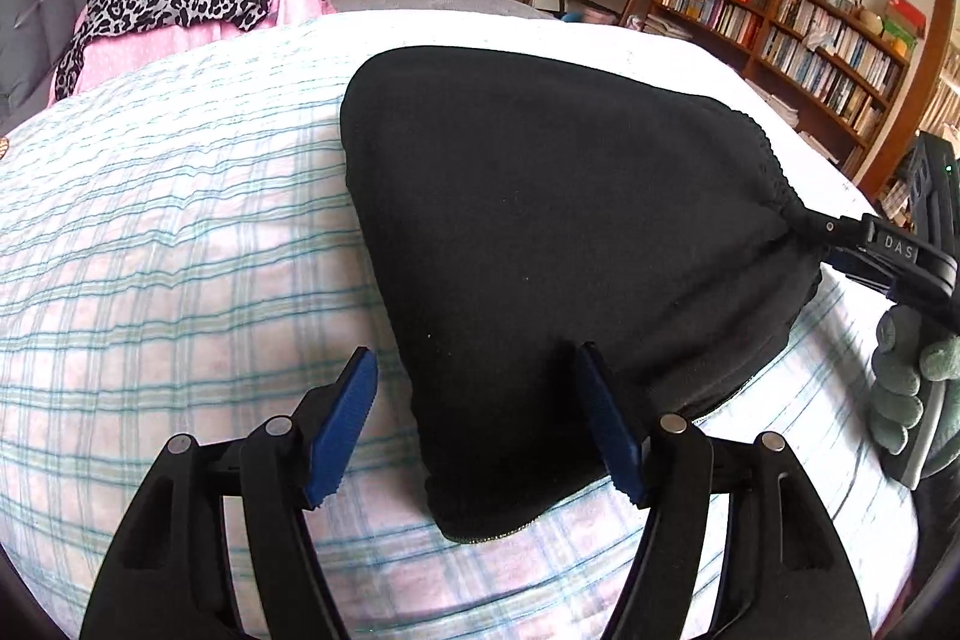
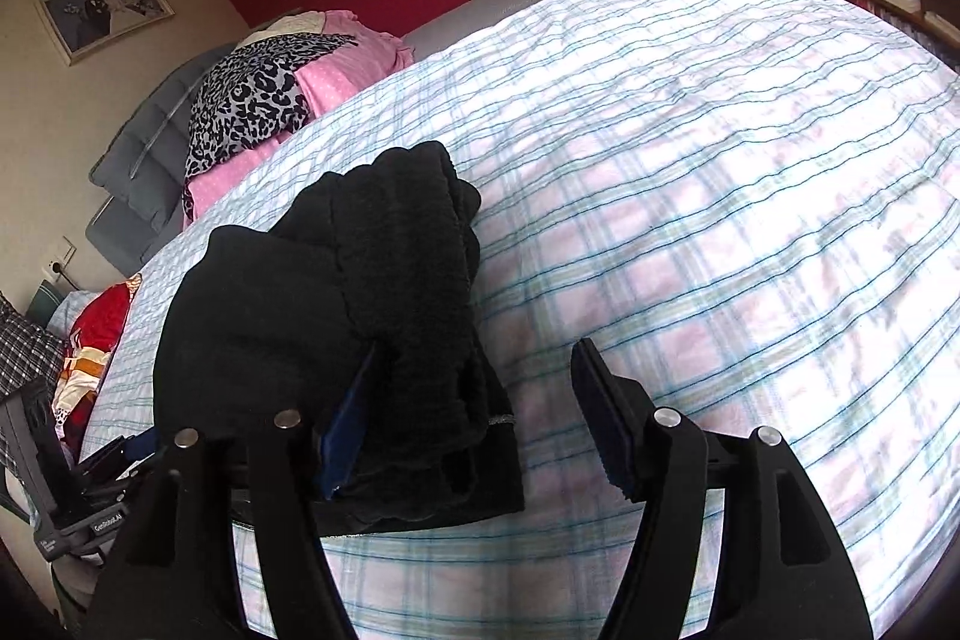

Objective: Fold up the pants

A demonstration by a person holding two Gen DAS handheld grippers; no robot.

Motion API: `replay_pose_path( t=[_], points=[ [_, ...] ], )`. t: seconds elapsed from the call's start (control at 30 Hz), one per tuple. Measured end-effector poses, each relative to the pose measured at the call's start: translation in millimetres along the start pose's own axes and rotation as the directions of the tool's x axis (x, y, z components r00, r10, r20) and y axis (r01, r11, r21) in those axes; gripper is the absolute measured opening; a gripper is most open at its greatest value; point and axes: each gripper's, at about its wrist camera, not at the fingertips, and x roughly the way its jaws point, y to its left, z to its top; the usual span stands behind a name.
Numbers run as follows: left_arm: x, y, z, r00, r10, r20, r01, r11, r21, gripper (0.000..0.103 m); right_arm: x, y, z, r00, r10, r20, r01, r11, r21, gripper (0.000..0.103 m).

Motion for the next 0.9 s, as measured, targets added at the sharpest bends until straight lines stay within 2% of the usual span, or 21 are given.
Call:
replay_pose_path(
  t=[0.17,0.23,0.27,0.3,0.4,0.47,0.5,0.6,0.7,0.9],
  points=[
    [-10,1,-9,0.999,0.037,0.037,-0.036,0.999,-0.014,0.068,-23,17,-10,0.998,-0.041,0.053,0.043,0.998,-0.048,0.069],
    [-16,0,-12,0.998,0.048,0.051,-0.046,0.998,-0.031,0.068,-42,31,-21,0.996,-0.034,0.087,0.041,0.996,-0.078,0.076],
    [-20,0,-16,0.997,0.057,0.06,-0.055,0.998,-0.035,0.068,-52,39,-28,0.994,-0.036,0.106,0.046,0.995,-0.094,0.084],
    [-24,-2,-17,0.995,0.069,0.068,-0.066,0.997,-0.037,0.068,-61,46,-35,0.991,-0.043,0.127,0.057,0.992,-0.109,0.087],
    [-35,-7,-21,0.989,0.103,0.104,-0.1,0.995,-0.029,0.069,-80,73,-59,0.982,-0.05,0.181,0.082,0.981,-0.175,0.093],
    [-44,-10,-24,0.984,0.117,0.133,-0.114,0.993,-0.032,0.079,-88,90,-74,0.971,-0.067,0.231,0.119,0.968,-0.221,0.098],
    [-49,-13,-25,0.98,0.13,0.149,-0.126,0.991,-0.031,0.079,-92,96,-81,0.964,-0.072,0.257,0.136,0.961,-0.241,0.1],
    [-60,-21,-29,0.962,0.18,0.203,-0.18,0.983,-0.021,0.08,-97,112,-97,0.941,-0.103,0.323,0.198,0.94,-0.279,0.1],
    [-67,-24,-30,0.953,0.193,0.233,-0.193,0.981,-0.022,0.088,-95,116,-105,0.927,-0.121,0.356,0.223,0.939,-0.261,0.1],
    [-73,-27,-32,0.942,0.201,0.268,-0.202,0.979,-0.023,0.091,-83,104,-108,0.926,-0.162,0.341,0.237,0.953,-0.19,0.1]
  ],
)
